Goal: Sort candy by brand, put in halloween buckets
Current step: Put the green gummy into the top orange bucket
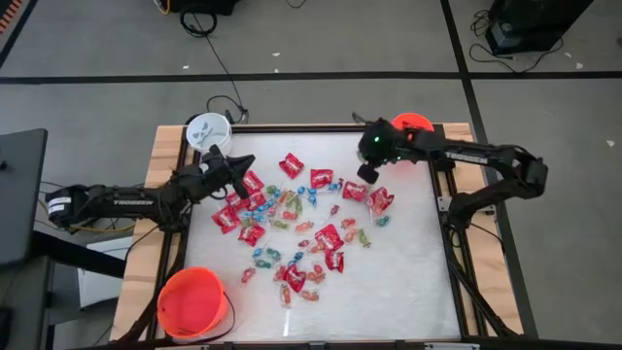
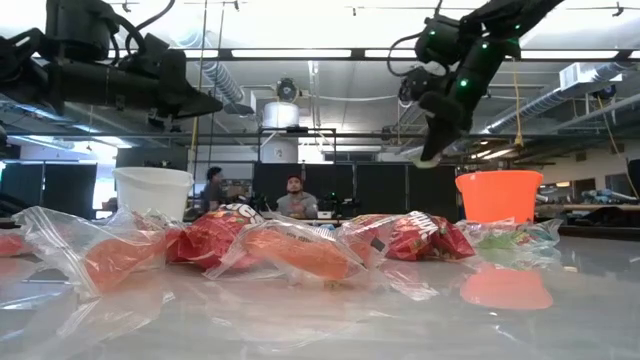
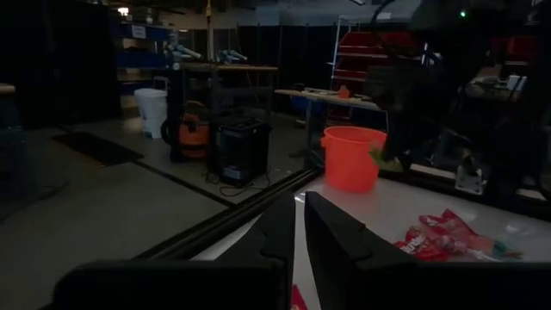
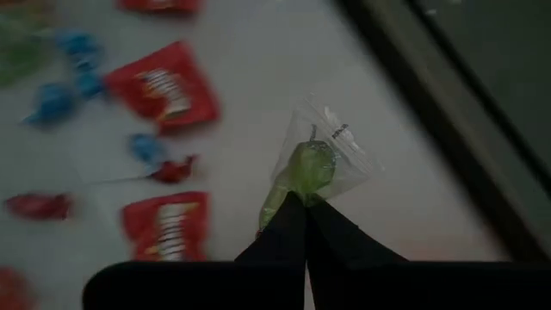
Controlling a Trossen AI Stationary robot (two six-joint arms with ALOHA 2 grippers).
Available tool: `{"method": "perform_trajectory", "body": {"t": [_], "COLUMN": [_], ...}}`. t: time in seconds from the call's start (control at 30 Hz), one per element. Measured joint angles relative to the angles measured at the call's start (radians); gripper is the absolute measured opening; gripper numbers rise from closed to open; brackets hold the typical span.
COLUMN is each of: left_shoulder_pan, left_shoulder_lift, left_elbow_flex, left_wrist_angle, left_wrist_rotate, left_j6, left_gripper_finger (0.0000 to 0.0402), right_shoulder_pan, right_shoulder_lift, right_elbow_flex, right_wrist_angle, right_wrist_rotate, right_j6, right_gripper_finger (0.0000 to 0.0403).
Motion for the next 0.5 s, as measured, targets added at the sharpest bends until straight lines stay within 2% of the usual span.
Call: {"method": "perform_trajectory", "body": {"t": [0.17, 0.5], "left_shoulder_pan": [0.031, 0.057], "left_shoulder_lift": [0.0, 0.0], "left_elbow_flex": [0.0, 0.0], "left_wrist_angle": [0.001, 0.002], "left_wrist_rotate": [0.039, 0.044], "left_j6": [0.0, 0.002], "left_gripper_finger": [0.0037, 0.0037], "right_shoulder_pan": [-0.106, -0.325], "right_shoulder_lift": [-0.037, -0.044], "right_elbow_flex": [0.0, 0.0], "right_wrist_angle": [-0.016, -0.036], "right_wrist_rotate": [0.116, 0.236], "right_j6": [-0.027, -0.015], "right_gripper_finger": [0.0005, 0.0005]}}
